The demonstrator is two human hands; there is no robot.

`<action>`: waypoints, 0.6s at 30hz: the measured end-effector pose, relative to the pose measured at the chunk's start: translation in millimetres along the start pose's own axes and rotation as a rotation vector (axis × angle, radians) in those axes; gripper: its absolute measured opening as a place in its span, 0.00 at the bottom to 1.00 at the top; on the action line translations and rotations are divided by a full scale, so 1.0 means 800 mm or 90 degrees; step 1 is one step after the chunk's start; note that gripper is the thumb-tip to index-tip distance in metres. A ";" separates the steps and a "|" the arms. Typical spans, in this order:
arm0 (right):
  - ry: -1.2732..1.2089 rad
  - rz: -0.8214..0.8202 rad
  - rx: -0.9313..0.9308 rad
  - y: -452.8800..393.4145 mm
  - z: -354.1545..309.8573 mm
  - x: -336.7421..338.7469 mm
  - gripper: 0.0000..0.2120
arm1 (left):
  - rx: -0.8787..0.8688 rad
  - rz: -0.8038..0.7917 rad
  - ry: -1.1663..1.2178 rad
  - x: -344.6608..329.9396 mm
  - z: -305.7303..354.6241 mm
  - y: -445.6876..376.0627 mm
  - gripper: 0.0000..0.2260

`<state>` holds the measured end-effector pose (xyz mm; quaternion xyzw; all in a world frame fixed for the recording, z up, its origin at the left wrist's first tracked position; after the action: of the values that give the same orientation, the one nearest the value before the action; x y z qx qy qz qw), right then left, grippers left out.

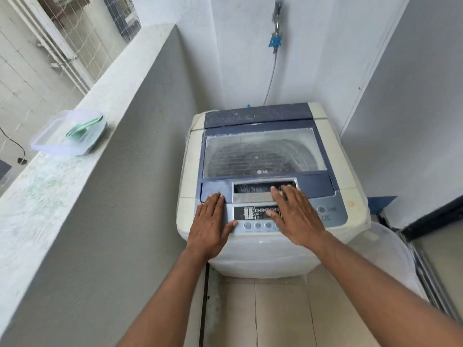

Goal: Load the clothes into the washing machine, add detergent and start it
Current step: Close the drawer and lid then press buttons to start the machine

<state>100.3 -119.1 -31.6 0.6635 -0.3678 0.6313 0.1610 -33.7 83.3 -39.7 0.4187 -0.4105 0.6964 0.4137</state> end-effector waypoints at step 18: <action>0.109 0.011 -0.143 0.107 0.047 0.041 0.31 | -0.019 -0.059 0.080 -0.006 -0.012 0.023 0.50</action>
<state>65.8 -211.8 -27.4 0.5816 -0.4272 0.6417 0.2596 -51.8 85.0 -51.2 0.3867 -0.3742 0.6950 0.4769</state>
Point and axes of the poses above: each hand's wrist, its own y-axis away from the middle knuckle, its own x-axis out of the back of the hand, z = x × y, the point moved 7 cm from there along -y, towards the middle knuckle, and after that the axes turned 12 degrees about z, right-handed, at the moved point
